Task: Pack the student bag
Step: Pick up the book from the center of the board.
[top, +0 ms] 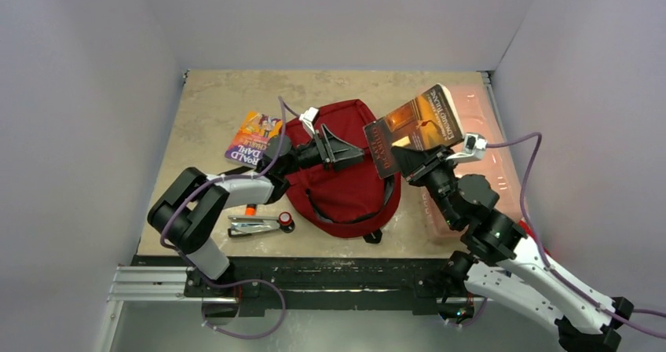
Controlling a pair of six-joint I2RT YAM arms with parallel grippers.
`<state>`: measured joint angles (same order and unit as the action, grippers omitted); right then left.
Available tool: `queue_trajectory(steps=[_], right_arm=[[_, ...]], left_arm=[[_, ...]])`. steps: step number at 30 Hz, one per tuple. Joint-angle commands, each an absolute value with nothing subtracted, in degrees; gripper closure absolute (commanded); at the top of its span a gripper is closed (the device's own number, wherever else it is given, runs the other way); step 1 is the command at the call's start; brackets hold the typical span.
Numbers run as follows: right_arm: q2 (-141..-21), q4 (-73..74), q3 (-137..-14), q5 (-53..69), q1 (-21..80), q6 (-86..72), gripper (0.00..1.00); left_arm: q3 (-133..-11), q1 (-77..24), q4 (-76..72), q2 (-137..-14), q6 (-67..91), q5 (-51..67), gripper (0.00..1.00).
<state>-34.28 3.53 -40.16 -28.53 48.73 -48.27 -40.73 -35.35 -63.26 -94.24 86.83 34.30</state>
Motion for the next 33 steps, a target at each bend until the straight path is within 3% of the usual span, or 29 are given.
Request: queue_trajectory(steps=[1, 6, 13, 15, 18, 22, 25, 31, 33], right_arm=[[-32.2, 12.9, -48.6, -31.3, 48.6, -39.9, 1.00], [-32.5, 23.7, -55.5, -28.2, 48.6, -35.4, 1.00], [-41.0, 36.3, -65.3, -11.4, 48.5, -30.4, 1.00], [-43.7, 37.7, -66.3, -4.7, 48.6, -28.7, 1.00], [-45.7, 35.9, -65.9, 6.3, 48.6, -28.7, 1.00], [-46.5, 30.7, -64.1, 19.3, 48.6, -24.7, 1.00], [-47.6, 27.8, -63.4, 26.3, 48.6, -22.8, 1.00], [-48.8, 30.0, -63.7, 29.9, 48.6, -19.0, 1.00], [-48.1, 31.7, -63.7, 28.1, 48.6, -18.3, 1.00]], left_arm=[[-43.7, -35.2, -47.0, -89.3, 71.4, 35.9, 0.46], [-48.4, -35.2, -26.2, -81.4, 53.0, 31.0, 0.42], [-53.1, -35.0, -31.8, -76.4, 41.0, 43.3, 0.41], [-52.7, -34.9, -34.3, -74.1, 38.0, 45.9, 0.35], [-52.3, -35.0, -30.7, -70.4, 31.5, 48.0, 0.27], [-54.5, -35.0, -30.0, -70.7, 31.6, 57.5, 0.27], [-53.8, -35.1, -41.9, -73.3, 40.4, 64.0, 0.33], [-54.3, -34.4, -74.2, -81.2, 66.6, 69.3, 0.56], [-54.9, -33.7, -81.4, -83.2, 72.0, 69.1, 0.70]])
